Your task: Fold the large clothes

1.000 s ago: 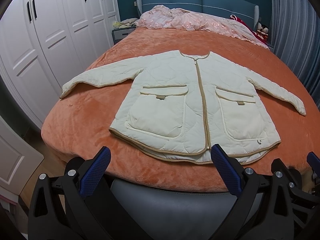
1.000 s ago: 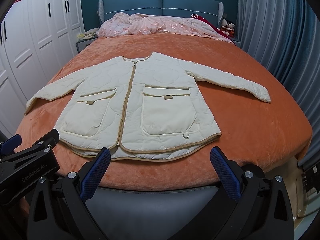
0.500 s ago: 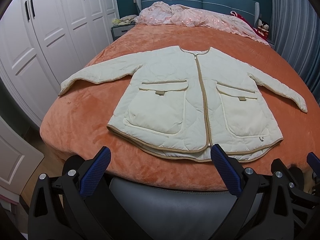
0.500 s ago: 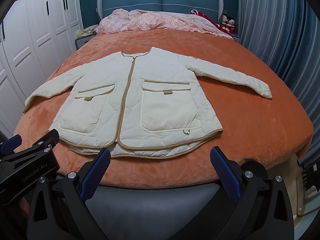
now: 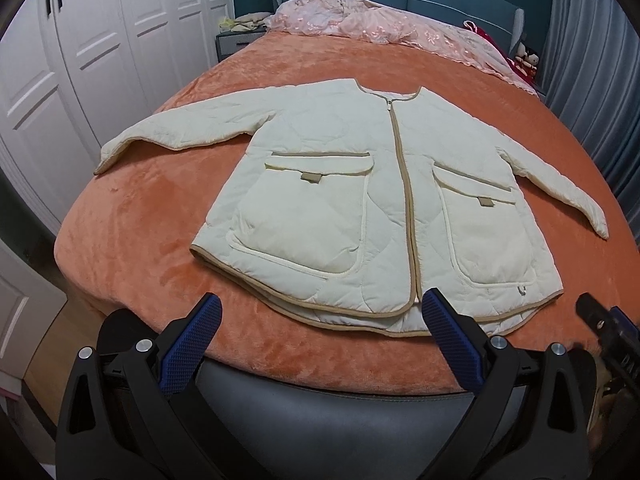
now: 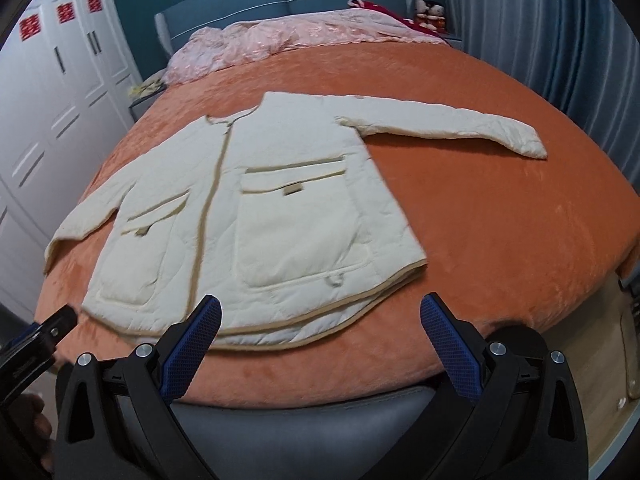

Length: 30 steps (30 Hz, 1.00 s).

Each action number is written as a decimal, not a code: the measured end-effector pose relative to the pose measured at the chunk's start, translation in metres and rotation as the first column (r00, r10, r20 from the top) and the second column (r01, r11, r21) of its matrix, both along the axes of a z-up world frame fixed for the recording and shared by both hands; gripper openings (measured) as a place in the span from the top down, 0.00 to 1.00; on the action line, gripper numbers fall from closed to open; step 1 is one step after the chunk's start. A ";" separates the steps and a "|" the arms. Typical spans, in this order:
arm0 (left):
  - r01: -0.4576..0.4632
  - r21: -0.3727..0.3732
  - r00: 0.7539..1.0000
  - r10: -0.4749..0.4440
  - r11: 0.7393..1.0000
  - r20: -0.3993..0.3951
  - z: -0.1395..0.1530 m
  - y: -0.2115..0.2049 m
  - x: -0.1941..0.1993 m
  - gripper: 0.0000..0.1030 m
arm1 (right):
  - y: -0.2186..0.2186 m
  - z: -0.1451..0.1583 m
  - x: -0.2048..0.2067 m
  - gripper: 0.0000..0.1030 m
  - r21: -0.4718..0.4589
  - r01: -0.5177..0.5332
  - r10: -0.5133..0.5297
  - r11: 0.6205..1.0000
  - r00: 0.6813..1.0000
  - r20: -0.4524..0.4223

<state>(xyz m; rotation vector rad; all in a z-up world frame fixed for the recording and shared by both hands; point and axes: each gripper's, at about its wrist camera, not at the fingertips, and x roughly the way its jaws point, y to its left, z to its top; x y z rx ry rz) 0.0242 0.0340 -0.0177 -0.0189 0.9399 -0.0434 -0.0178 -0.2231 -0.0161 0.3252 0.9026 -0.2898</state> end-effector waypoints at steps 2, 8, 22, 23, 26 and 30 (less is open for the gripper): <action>-0.013 -0.002 1.000 0.013 1.000 -0.007 -0.004 0.004 0.014 0.05 | -0.042 -0.006 0.009 0.05 0.023 0.077 -0.078 0.997 0.997 0.004; -0.083 0.007 0.997 0.083 0.997 -0.010 -0.023 0.017 0.059 0.05 | -0.178 -0.035 0.050 0.05 0.114 0.289 -0.293 0.950 0.956 0.021; -0.223 0.114 0.968 0.234 0.968 -0.095 -0.071 0.029 0.164 0.05 | -0.393 -0.137 0.156 0.07 0.397 0.621 -0.666 0.676 0.745 -0.030; -0.230 0.115 0.966 0.241 0.966 -0.092 -0.072 0.030 0.170 0.05 | -0.399 -0.141 0.162 0.10 0.404 0.631 -0.679 0.663 0.734 -0.033; -0.244 0.103 0.964 0.252 0.964 -0.086 -0.075 0.034 0.188 0.05 | -0.412 -0.139 0.184 0.52 0.386 0.650 -0.704 0.654 0.710 -0.004; -0.261 0.102 0.961 0.268 0.960 -0.067 -0.076 0.037 0.206 0.05 | -0.398 -0.094 0.243 0.88 0.318 0.562 -0.614 0.764 0.784 0.089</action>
